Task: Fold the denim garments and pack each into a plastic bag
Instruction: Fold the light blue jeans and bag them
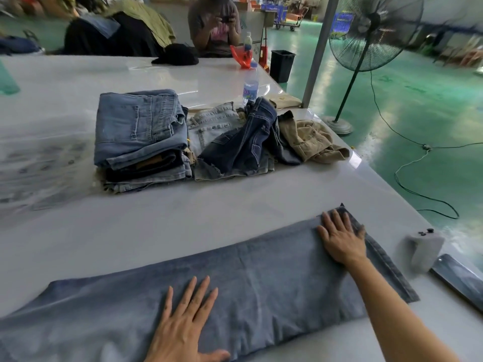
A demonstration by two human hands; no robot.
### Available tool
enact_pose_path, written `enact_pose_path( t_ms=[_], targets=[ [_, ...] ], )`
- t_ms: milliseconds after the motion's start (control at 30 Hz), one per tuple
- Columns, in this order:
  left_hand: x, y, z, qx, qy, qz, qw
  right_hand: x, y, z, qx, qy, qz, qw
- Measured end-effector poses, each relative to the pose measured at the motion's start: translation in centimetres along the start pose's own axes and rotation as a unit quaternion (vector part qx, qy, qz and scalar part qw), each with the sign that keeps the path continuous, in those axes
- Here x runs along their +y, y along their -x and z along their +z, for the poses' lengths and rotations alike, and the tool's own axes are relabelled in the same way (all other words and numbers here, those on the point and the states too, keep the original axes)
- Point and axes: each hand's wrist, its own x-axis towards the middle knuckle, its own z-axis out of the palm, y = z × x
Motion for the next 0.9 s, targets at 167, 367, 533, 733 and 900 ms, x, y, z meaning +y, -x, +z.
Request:
enact_pose_path(
  t_ms=[167,367,533,733,900],
  targets=[
    [0.2,0.0,-0.4,-0.023,0.010,0.006,1.000,-9.4,7.3,4.1,0.015,-0.032,-0.209,0.977],
    [0.0,0.5,-1.3,-0.004,0.005,0.041,0.999,-5.2,8.2,4.7,0.030,-0.019,-0.172,0.984],
    [0.0,1.5,-0.8,0.069,-0.027,0.065,0.995,4.8,8.2,2.6,0.130,-0.047,0.127,0.982],
    [1.6,2.2,-0.9,0.264,0.012,0.188,0.946,7.0,11.0,2.1,0.121,-0.296,0.300,0.899],
    [3.5,1.7,-3.6,0.318,0.036,0.168,0.932,9.4,10.3,-0.8,0.170,-0.659,0.267,0.682]
  ],
)
